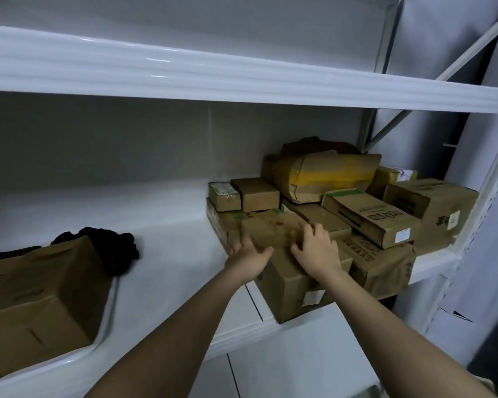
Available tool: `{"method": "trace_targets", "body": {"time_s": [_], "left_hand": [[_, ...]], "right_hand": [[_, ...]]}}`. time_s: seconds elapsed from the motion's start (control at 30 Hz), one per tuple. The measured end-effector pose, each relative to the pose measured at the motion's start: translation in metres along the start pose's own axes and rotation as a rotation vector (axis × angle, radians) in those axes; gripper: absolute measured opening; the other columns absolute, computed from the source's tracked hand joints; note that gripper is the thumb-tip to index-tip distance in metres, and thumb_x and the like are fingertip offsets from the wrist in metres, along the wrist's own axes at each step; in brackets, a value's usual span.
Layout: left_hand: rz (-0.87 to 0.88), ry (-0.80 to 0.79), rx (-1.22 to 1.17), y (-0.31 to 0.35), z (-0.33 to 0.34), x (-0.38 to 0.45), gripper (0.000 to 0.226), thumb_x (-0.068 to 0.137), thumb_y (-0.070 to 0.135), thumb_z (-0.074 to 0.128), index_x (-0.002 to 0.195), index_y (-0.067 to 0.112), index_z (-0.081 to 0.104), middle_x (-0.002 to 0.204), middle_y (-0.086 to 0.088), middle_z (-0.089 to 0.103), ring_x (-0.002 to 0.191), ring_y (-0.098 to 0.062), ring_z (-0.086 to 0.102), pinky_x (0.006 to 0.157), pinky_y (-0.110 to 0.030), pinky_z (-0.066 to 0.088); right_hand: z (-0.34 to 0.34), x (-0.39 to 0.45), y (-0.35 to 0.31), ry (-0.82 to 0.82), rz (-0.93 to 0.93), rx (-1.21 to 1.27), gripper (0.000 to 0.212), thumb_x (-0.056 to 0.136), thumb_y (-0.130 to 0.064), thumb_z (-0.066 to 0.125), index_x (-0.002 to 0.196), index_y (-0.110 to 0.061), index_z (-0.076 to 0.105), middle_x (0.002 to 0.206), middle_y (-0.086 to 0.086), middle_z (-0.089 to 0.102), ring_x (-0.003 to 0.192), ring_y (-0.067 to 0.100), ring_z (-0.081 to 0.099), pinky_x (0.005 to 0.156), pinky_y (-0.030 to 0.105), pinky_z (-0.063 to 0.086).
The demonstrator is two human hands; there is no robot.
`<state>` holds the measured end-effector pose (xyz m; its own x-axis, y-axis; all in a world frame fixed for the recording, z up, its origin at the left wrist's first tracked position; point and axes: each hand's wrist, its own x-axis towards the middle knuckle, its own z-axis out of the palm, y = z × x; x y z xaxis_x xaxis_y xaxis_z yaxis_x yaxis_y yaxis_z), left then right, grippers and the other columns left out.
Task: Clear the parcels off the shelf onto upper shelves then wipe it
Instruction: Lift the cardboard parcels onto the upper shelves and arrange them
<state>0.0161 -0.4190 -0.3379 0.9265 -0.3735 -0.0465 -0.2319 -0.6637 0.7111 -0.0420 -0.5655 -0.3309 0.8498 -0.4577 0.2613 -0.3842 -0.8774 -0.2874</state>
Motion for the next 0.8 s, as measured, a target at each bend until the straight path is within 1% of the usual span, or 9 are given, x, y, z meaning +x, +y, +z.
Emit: {"method": "trace_targets", "body": {"time_s": [0.13,0.27,0.33,0.4,0.5,0.57,0.63,0.67,0.8], "left_hand": [[-0.153,-0.055,-0.240,0.020,0.032,0.007,0.086,0.090,0.053,0.052,0.153,0.021,0.002,0.158,-0.007,0.012,0.142,-0.029,0.021,0.115,-0.041,0.025],[-0.257,-0.036,-0.362,0.027,0.050,0.009,0.091,0.090,0.050,0.054,0.152,0.017,-0.003,0.156,-0.010,0.013,0.141,-0.031,0.023,0.115,-0.041,0.025],[-0.301,-0.030,-0.436,0.027,0.057,0.012,0.088,0.089,0.048,0.056,0.152,0.017,0.002,0.154,-0.012,0.017,0.139,-0.031,0.026,0.115,-0.040,0.026],[-0.343,-0.026,-0.571,0.027,0.062,0.016,0.087,0.085,0.050,0.060,0.152,0.018,0.014,0.150,-0.011,0.029,0.133,-0.030,0.036,0.111,-0.042,0.033],[-0.408,-0.013,-0.820,0.025,0.067,0.013,0.070,0.087,0.045,0.059,0.144,0.018,0.030,0.135,-0.008,0.049,0.115,-0.026,0.052,0.094,-0.037,0.045],[-0.405,-0.016,-0.910,0.022,0.071,0.011,0.052,0.094,0.037,0.053,0.140,0.020,0.035,0.119,-0.004,0.055,0.094,-0.019,0.056,0.076,-0.032,0.047],[-0.381,-0.030,-0.957,0.021,0.071,0.005,0.048,0.095,0.034,0.051,0.140,0.023,0.037,0.112,-0.001,0.057,0.083,-0.014,0.056,0.062,-0.030,0.045],[-0.378,-0.037,-0.984,0.020,0.070,0.003,0.047,0.095,0.034,0.052,0.139,0.024,0.039,0.111,0.000,0.059,0.085,-0.015,0.058,0.061,-0.031,0.045],[-0.414,-0.097,-1.082,0.009,0.062,-0.005,0.049,0.088,0.041,0.058,0.134,0.028,0.046,0.116,-0.008,0.066,0.102,-0.029,0.064,0.071,-0.039,0.053]], "right_hand": [[0.003,0.005,0.027,-0.104,0.044,-0.008,0.056,0.096,-0.051,0.038,0.141,-0.019,0.033,0.149,0.010,0.029,0.136,0.030,0.030,0.109,0.044,0.026],[0.003,0.011,0.035,-0.148,0.085,-0.015,0.062,0.094,-0.058,0.034,0.142,-0.018,0.031,0.151,0.013,0.028,0.138,0.034,0.027,0.110,0.046,0.022],[0.003,0.015,0.038,-0.181,0.103,-0.016,0.067,0.093,-0.061,0.033,0.145,-0.018,0.028,0.152,0.015,0.027,0.138,0.035,0.025,0.110,0.046,0.021],[0.003,0.020,0.043,-0.210,0.105,-0.018,0.072,0.092,-0.063,0.033,0.147,-0.017,0.024,0.152,0.015,0.026,0.139,0.035,0.025,0.111,0.046,0.019],[0.002,0.028,0.048,-0.213,0.116,0.003,0.075,0.091,-0.064,0.037,0.147,-0.018,0.023,0.152,0.015,0.027,0.139,0.034,0.026,0.111,0.047,0.020],[0.002,0.030,0.050,-0.207,0.107,0.036,0.072,0.091,-0.061,0.041,0.146,-0.018,0.025,0.150,0.015,0.030,0.137,0.034,0.028,0.111,0.048,0.021],[0.000,0.030,0.051,-0.188,0.092,0.083,0.069,0.091,-0.057,0.045,0.145,-0.018,0.027,0.148,0.014,0.031,0.136,0.034,0.030,0.110,0.048,0.023],[0.000,0.030,0.052,-0.178,0.096,0.114,0.069,0.091,-0.055,0.047,0.145,-0.018,0.027,0.147,0.014,0.031,0.135,0.035,0.031,0.110,0.048,0.025],[-0.001,0.035,0.059,-0.220,0.182,0.359,0.069,0.089,-0.051,0.051,0.145,-0.017,0.029,0.141,0.013,0.042,0.131,0.036,0.038,0.107,0.045,0.034]]}}
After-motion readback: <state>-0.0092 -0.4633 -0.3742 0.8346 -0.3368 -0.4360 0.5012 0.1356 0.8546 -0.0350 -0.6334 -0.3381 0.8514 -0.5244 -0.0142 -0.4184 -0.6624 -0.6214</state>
